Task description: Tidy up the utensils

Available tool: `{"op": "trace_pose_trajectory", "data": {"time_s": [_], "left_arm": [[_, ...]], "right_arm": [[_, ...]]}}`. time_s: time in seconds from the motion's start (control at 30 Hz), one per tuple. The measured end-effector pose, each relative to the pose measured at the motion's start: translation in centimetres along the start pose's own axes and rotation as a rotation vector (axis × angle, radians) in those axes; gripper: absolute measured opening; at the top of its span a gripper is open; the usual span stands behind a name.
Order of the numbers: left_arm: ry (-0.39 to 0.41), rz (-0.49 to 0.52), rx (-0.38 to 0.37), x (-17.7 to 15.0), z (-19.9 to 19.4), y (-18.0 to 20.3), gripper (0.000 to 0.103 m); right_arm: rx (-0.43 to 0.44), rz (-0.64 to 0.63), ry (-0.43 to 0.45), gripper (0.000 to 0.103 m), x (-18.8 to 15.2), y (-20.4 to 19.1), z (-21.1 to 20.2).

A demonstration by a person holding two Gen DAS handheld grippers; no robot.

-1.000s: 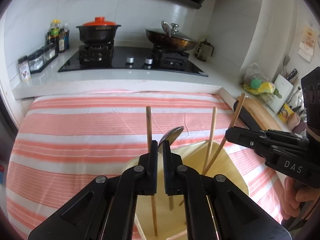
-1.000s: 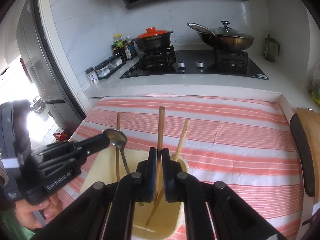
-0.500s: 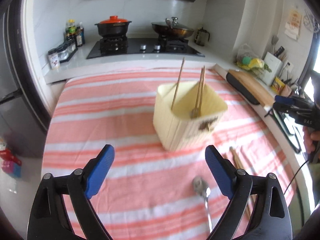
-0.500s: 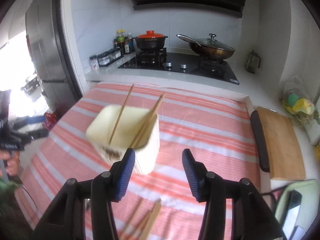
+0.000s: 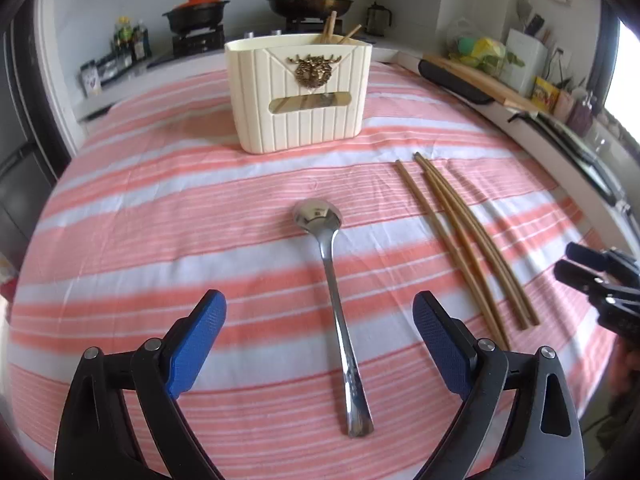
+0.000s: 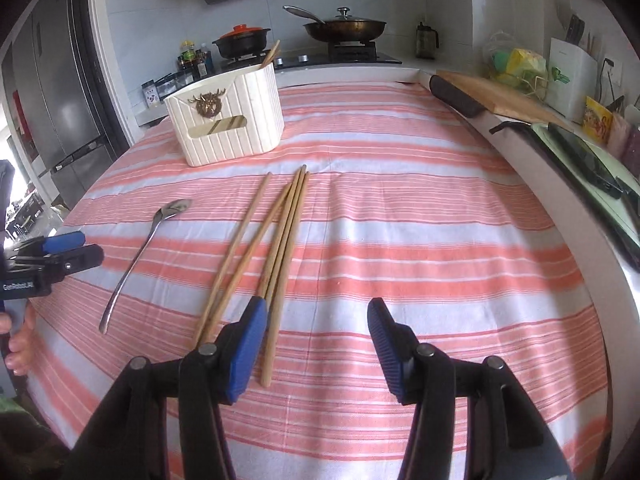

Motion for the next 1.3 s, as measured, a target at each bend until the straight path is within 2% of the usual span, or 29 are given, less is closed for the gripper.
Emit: {"op": "trace_pose_trajectory", "data": {"time_s": [0.1, 0.2, 0.27, 0.4, 0.5, 0.77, 0.83, 0.9, 1.0, 1.13, 1.3], "left_arm": [[-0.007, 0.107, 0.171, 0.5, 2.6, 1.4, 0.095], [-0.040, 0.116, 0.219, 0.4, 4.7, 1.2, 0.096], [-0.041, 0.088, 0.204, 0.4, 4.9, 0.4, 0.096], [-0.051, 0.044, 0.220, 0.4, 4.7, -1.3, 0.096], [-0.067, 0.003, 0.197, 0.2, 4.4, -2.3, 0.096], [-0.062, -0.070, 0.220, 0.1, 3.3, -5.5, 0.095], [-0.073, -0.123, 0.186, 0.3, 3.2, -6.4, 0.095], [-0.069, -0.155, 0.114, 0.5, 3.0, -6.1, 0.095], [-0.062, -0.096, 0.062, 1.0, 3.1, -3.7, 0.095], [-0.059, 0.033, 0.118, 1.7, 5.0, -0.6, 0.095], [-0.093, 0.005, 0.133, 2.2, 7.1, -1.2, 0.094]], "right_arm": [[0.018, -0.004, 0.011, 0.053, -0.5, -0.6, -0.4], [0.021, -0.002, 0.037, 0.053, -0.4, -0.8, -1.2], [0.021, 0.013, 0.048, 0.053, -0.3, -0.5, -1.7], [0.015, 0.058, 0.073, 0.053, -0.7, 0.8, -2.9], [0.010, 0.083, 0.082, 0.053, -0.9, 1.5, -3.3], [0.009, 0.113, 0.078, 0.053, -1.7, 2.0, -2.9], [0.008, 0.114, 0.072, 0.053, -1.8, 1.9, -2.8], [0.009, 0.111, 0.066, 0.053, -1.9, 1.7, -2.6], [0.011, 0.106, 0.057, 0.053, -2.0, 1.2, -2.4], [0.030, 0.118, 0.050, 0.053, -2.0, 0.8, -2.4], [0.036, 0.101, 0.063, 0.053, -1.9, 0.1, -3.0]]}}
Point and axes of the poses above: each gripper's, at about its wrist camera, not at the fingertips, and z roughly the way its jaws point, y to its right, x to its top, the point moved 4 cm from there along z, roughly the way its jaws point, and after that the axes turned 7 degrees about x, right-handed, at the moved point
